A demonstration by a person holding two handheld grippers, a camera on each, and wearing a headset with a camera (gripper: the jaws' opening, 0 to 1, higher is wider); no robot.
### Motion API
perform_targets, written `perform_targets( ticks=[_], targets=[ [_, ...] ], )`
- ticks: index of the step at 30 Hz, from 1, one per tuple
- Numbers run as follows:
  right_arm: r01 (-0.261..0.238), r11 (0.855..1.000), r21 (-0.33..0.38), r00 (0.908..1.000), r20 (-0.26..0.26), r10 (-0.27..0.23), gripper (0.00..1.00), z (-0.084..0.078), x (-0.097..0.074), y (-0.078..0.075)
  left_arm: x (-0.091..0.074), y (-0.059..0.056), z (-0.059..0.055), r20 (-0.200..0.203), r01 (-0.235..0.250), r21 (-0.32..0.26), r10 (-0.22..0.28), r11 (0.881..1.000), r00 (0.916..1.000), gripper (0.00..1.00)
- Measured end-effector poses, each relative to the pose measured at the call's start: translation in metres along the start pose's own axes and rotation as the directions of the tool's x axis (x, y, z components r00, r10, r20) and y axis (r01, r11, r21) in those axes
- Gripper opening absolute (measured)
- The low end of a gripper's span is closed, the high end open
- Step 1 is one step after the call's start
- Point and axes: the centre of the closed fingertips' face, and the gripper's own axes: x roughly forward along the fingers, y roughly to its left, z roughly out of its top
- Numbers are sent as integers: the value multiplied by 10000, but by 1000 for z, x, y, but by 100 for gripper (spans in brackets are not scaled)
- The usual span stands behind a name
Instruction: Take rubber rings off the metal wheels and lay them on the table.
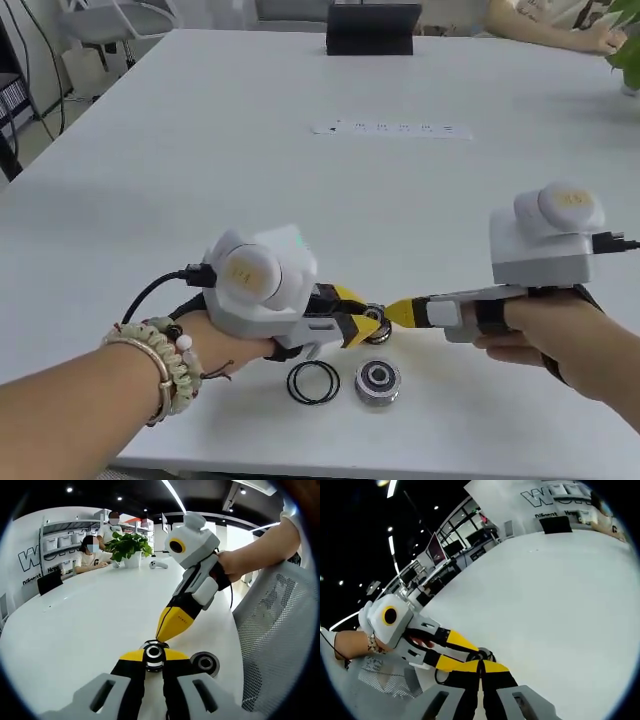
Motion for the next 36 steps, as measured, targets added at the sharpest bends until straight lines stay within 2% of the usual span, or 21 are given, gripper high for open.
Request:
perform_targets(
  ticks=[32, 33, 34, 35, 36],
  targets=[
    [-456, 9989, -57, 9986, 257, 457, 0, 4, 1, 8, 0, 0, 0, 60, -14, -51, 15, 10000, 10000, 7],
    [-1224, 9925, 7, 9912, 500, 1222, 0, 8, 0, 21, 0, 0, 0, 63, -21, -62, 21, 10000, 10000, 7],
    [-1555, 9874, 296, 9855, 739, 1530, 0, 13, -1, 28, 0, 0, 0, 64, -26, -66, 26, 10000, 10000, 7],
    [-1381, 9903, 128, 9888, 588, 1372, 0, 12, -1, 28, 0, 0, 0, 71, -37, -74, 37, 10000, 10000, 7],
    [-690, 9961, -548, 9966, 421, 714, 0, 10, 1, 19, 0, 0, 0, 76, -39, -76, 39, 10000, 10000, 7]
  ],
)
